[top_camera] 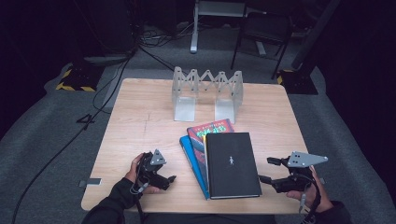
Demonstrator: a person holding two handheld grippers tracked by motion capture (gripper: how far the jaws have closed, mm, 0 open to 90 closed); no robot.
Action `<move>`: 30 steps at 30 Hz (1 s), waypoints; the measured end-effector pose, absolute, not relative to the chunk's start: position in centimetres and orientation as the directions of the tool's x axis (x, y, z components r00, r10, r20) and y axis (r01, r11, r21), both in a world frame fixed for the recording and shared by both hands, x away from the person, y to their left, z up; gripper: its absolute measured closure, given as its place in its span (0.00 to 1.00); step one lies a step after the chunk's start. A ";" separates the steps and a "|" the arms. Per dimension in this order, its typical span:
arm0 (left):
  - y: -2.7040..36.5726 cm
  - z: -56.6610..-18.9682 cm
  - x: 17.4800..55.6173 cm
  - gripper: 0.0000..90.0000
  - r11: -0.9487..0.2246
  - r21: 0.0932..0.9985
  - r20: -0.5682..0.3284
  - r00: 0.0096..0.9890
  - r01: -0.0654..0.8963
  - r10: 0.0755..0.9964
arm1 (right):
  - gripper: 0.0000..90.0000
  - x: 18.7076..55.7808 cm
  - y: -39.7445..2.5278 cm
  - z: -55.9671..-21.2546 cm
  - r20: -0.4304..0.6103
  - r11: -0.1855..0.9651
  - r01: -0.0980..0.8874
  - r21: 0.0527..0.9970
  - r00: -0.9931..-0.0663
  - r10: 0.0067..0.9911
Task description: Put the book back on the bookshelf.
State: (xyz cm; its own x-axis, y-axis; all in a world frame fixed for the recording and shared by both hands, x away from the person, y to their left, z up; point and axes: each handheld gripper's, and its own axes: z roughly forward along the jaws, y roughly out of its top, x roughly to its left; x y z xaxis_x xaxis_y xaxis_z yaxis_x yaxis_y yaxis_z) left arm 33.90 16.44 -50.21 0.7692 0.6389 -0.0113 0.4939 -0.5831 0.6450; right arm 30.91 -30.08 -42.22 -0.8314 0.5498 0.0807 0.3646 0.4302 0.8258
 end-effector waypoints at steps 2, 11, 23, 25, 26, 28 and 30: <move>16.3 -50.1 33.8 0.09 -0.590 0.643 -0.009 0.775 0.488 0.632 | 0.24 30.5 -30.2 -42.2 0.102 0.416 0.374 0.829 -0.832 0.545; 16.0 -49.9 33.3 0.16 -0.601 0.643 -0.011 0.791 0.474 0.612 | 0.23 27.7 -30.3 -42.3 0.067 0.448 0.336 0.829 -0.854 0.516; 14.8 -49.6 32.8 0.18 -0.624 0.655 0.017 0.817 0.426 0.576 | 0.25 26.3 -28.7 -43.4 0.053 0.519 0.322 0.792 -0.883 0.466; 14.5 -49.3 32.7 0.19 -0.618 0.671 0.029 0.819 0.409 0.573 | 0.26 26.5 -28.0 -43.9 0.035 0.534 0.323 0.781 -0.877 0.479; 14.4 -49.2 32.7 0.20 -0.618 0.674 0.032 0.820 0.404 0.572 | 0.27 26.6 -27.6 -44.0 0.042 0.529 0.325 0.784 -0.878 0.477; 14.1 -49.0 32.6 0.21 -0.610 0.692 0.038 0.824 0.386 0.565 | 0.27 26.8 -27.2 -44.0 0.043 0.526 0.328 0.784 -0.876 0.481; 14.0 -48.9 32.7 0.24 -0.603 0.703 0.041 0.825 0.377 0.564 | 0.28 26.9 -26.7 -44.1 0.051 0.518 0.328 0.790 -0.878 0.477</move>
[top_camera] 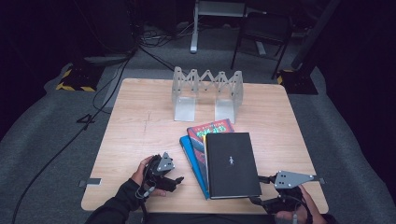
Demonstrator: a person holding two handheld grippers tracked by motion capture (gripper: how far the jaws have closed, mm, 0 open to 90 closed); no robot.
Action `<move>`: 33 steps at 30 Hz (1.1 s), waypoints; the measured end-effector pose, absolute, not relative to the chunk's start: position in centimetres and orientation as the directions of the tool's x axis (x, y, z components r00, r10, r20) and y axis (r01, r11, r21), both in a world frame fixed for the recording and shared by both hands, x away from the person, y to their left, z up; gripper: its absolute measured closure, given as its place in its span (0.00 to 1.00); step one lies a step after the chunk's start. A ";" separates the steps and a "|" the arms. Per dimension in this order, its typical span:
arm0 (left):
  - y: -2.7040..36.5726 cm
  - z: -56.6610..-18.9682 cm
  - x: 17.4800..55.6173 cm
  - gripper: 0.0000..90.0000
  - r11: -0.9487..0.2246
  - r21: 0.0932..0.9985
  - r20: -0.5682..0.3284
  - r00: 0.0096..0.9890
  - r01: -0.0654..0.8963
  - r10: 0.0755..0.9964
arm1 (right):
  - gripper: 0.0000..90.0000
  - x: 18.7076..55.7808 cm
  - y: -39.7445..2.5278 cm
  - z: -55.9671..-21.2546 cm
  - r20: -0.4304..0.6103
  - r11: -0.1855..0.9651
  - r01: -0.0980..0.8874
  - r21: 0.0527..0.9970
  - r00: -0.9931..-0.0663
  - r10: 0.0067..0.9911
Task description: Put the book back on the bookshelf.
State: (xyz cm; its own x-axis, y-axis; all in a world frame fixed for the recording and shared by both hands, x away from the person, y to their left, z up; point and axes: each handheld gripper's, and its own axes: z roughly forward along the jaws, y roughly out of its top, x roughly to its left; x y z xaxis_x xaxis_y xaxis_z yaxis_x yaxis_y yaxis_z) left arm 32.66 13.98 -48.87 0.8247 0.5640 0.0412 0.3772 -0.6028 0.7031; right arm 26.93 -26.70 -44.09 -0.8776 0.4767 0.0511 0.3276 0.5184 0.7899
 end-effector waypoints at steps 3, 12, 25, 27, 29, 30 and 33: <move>13.5 -48.7 33.0 0.27 -0.602 0.713 0.055 0.827 0.360 0.560 | 0.24 27.0 -26.2 -44.1 0.040 0.522 0.325 0.788 -0.874 0.484; 12.4 -48.1 33.7 0.29 -0.604 0.727 0.078 0.834 0.327 0.546 | 0.23 27.6 -25.6 -44.1 0.048 0.514 0.333 0.791 -0.870 0.490; 12.3 -47.6 35.3 0.28 -0.579 0.742 0.071 0.819 0.338 0.569 | 0.21 31.6 -21.9 -43.9 0.027 0.559 0.306 0.771 -0.892 0.451; 12.6 -47.5 35.6 0.28 -0.573 0.747 0.082 0.809 0.337 0.582 | 0.21 32.0 -21.7 -43.9 0.032 0.558 0.305 0.772 -0.895 0.445; 13.0 -47.4 36.0 0.28 -0.552 0.757 0.059 0.805 0.349 0.590 | 0.24 32.0 -22.3 -43.8 0.044 0.554 0.303 0.776 -0.901 0.431; 13.1 -47.4 36.2 0.28 -0.549 0.759 0.056 0.804 0.351 0.592 | 0.25 32.0 -22.7 -43.6 0.048 0.552 0.302 0.777 -0.903 0.428; 13.1 -47.3 36.6 0.28 -0.544 0.761 0.049 0.805 0.353 0.591 | 0.25 32.1 -23.4 -43.1 0.057 0.545 0.293 0.786 -0.911 0.408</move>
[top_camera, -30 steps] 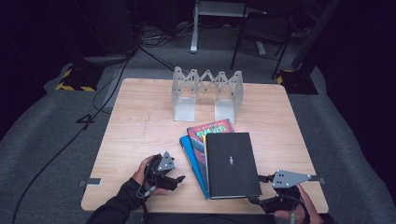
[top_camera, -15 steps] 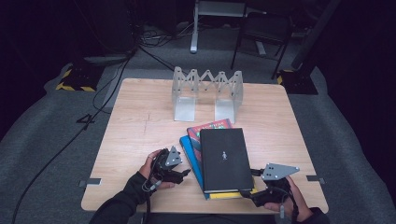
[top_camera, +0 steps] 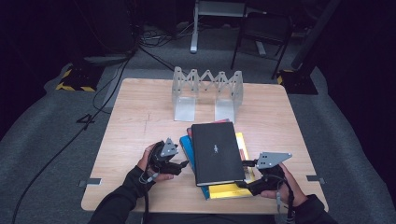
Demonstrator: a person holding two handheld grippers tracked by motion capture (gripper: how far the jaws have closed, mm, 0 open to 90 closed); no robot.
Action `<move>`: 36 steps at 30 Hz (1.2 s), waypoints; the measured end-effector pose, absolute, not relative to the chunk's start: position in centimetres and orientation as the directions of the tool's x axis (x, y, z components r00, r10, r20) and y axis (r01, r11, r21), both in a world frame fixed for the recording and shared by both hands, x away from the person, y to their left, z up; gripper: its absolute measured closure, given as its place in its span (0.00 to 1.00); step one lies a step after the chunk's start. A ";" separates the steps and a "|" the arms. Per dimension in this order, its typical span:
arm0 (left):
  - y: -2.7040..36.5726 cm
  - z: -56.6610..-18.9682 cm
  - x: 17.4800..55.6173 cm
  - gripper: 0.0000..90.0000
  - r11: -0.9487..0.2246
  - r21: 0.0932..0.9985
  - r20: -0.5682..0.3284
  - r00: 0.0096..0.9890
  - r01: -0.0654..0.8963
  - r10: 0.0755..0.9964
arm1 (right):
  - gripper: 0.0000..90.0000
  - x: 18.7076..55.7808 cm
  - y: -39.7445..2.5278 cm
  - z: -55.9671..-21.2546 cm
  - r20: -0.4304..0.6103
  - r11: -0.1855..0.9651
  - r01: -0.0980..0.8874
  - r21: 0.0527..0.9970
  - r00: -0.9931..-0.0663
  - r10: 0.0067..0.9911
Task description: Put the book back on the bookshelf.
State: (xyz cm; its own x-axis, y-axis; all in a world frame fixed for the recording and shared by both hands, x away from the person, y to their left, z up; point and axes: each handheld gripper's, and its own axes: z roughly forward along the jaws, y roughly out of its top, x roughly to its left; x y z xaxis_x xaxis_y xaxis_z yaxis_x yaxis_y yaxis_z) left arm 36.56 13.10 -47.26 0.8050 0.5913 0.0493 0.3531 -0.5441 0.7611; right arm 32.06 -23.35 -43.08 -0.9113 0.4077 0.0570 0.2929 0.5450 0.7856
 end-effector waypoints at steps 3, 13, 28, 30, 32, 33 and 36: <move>12.6 -47.4 37.1 0.28 -0.561 0.753 0.078 0.800 0.344 0.595 | 0.26 32.2 -24.2 -41.7 0.068 0.504 0.293 0.813 -0.906 0.417; 11.6 -47.4 39.1 0.29 -0.558 0.748 0.075 0.789 0.360 0.610 | 0.17 36.3 -23.2 -42.3 0.187 0.460 0.404 0.790 -0.875 0.447; 11.2 -47.1 41.2 0.29 -0.517 0.766 0.041 0.772 0.383 0.634 | 0.07 38.5 -21.7 -42.9 0.208 0.465 0.397 0.791 -0.890 0.407; 11.2 -47.1 41.2 0.29 -0.517 0.768 0.046 0.774 0.378 0.632 | 0.08 38.3 -21.7 -42.6 0.174 0.472 0.369 0.801 -0.897 0.407; 11.2 -47.1 41.1 0.30 -0.523 0.768 0.052 0.778 0.370 0.626 | 0.09 38.0 -21.6 -42.4 0.142 0.476 0.340 0.812 -0.904 0.403; 11.2 -47.0 40.9 0.33 -0.525 0.774 0.056 0.789 0.353 0.612 | 0.09 37.9 -21.6 -42.4 0.136 0.474 0.334 0.814 -0.905 0.403; 11.2 -47.0 40.6 0.46 -0.535 0.778 0.062 0.807 0.330 0.588 | 0.10 37.5 -21.6 -42.2 0.099 0.471 0.293 0.832 -0.914 0.394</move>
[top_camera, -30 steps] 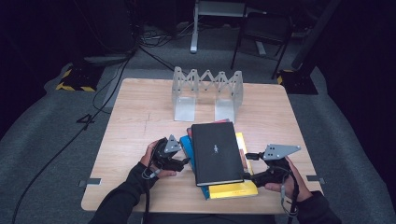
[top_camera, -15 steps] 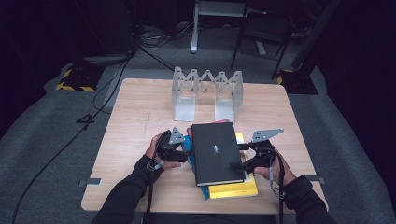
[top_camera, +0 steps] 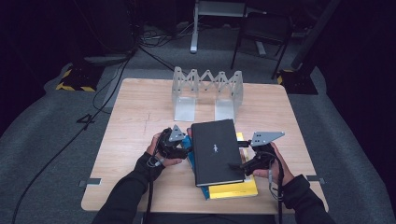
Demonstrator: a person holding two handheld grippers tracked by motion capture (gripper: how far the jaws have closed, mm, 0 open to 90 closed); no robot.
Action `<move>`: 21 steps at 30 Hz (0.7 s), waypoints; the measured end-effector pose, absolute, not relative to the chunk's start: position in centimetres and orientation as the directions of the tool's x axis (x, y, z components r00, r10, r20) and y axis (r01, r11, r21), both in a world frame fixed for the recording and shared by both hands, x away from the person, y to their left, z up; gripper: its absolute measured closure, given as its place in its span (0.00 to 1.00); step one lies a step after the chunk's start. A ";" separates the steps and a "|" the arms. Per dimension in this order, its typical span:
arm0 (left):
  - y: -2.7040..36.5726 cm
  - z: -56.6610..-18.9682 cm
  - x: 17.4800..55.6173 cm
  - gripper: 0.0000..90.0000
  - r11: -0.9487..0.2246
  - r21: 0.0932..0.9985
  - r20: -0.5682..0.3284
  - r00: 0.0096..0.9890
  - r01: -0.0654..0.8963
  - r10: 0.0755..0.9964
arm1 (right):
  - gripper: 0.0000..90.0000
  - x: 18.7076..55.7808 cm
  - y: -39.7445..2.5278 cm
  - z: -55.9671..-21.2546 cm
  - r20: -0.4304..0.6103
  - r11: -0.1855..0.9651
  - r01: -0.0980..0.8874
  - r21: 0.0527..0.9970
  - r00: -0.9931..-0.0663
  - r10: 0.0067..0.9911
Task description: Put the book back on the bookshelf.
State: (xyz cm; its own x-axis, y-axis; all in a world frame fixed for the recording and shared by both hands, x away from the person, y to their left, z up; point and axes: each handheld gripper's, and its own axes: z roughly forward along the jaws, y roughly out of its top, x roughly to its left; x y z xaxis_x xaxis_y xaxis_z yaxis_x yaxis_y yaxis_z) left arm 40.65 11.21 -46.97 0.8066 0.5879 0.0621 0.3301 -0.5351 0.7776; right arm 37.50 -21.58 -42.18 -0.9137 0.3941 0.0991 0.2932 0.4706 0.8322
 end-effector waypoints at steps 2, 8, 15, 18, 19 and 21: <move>11.3 -46.9 40.5 0.53 -0.536 0.786 0.063 0.822 0.309 0.566 | 0.10 37.2 -21.6 -41.9 0.080 0.464 0.265 0.845 -0.921 0.381; 11.6 -46.9 40.2 0.73 -0.509 0.815 0.034 0.854 0.277 0.519 | 0.13 36.4 -21.4 -41.2 0.020 0.460 0.190 0.867 -0.937 0.349; 11.4 -46.2 40.3 0.76 -0.476 0.843 0.028 0.862 0.252 0.506 | 0.21 35.1 -21.4 -39.7 -0.070 0.423 0.060 0.904 -0.956 0.286; 11.3 -46.0 40.7 0.76 -0.463 0.848 0.015 0.860 0.260 0.511 | 0.25 34.5 -21.4 -39.1 -0.103 0.430 0.030 0.902 -0.954 0.281; 11.2 -46.0 40.8 0.75 -0.462 0.847 0.017 0.857 0.262 0.516 | 0.26 34.3 -21.4 -38.9 -0.106 0.429 0.023 0.903 -0.956 0.275; 10.9 -46.1 41.0 0.70 -0.460 0.844 0.014 0.846 0.277 0.533 | 0.30 34.0 -21.2 -38.6 -0.124 0.422 -0.001 0.907 -0.956 0.264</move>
